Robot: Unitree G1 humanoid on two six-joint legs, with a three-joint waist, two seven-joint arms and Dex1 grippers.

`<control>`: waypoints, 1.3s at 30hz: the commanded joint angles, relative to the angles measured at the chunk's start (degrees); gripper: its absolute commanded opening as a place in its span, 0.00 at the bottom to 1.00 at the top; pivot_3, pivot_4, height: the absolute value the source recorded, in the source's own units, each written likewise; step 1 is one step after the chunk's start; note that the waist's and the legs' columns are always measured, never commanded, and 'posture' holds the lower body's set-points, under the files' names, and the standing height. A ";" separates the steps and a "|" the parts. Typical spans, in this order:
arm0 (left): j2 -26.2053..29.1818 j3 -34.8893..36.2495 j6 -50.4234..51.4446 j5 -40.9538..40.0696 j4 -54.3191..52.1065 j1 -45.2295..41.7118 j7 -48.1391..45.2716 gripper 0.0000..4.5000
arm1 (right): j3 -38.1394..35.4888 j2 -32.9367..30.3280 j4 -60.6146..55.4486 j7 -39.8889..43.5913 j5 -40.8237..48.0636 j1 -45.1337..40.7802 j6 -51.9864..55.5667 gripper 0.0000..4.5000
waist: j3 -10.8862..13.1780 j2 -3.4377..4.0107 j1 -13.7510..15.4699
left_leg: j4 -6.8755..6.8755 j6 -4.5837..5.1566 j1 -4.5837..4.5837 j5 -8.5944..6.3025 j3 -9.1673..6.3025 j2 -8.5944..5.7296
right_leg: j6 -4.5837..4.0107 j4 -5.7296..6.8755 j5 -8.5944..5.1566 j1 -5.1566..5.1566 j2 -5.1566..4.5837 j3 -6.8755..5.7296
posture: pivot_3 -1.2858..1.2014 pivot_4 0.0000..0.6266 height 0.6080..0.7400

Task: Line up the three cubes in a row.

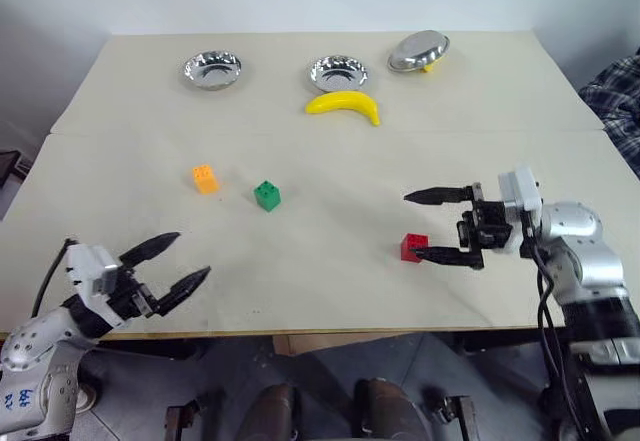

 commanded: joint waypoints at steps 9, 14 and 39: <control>-10.62 1.05 -6.77 2.86 -5.92 7.66 9.64 1.00 | -8.87 2.04 -6.78 -7.32 -2.36 11.11 -4.24 0.99 | -0.01 -0.02 0.48 | 0.00 0.00 0.10 -0.01 0.01 -0.01 | 0.00 -0.04 0.00 0.14 -0.01 0.01 | 0.52 0.24 1.00; -9.69 -2.63 -5.67 5.22 -7.49 4.84 11.82 1.00 | -10.17 2.91 -7.69 -9.06 -2.77 13.37 -5.07 0.99 | -0.01 -0.03 0.65 | -0.01 0.01 0.16 -0.02 0.02 -0.01 | 0.00 -0.06 0.00 0.21 0.00 0.02 | 0.52 0.24 1.00; -8.90 -30.00 17.08 25.41 16.96 -40.96 25.48 1.00 | -12.56 -2.55 -13.08 -6.54 -0.55 14.32 1.67 0.99 | 0.00 -0.05 1.57 | 0.00 -0.01 0.07 0.01 0.03 -0.06 | 0.06 0.17 0.03 0.14 0.13 -0.20 | 0.52 0.24 1.00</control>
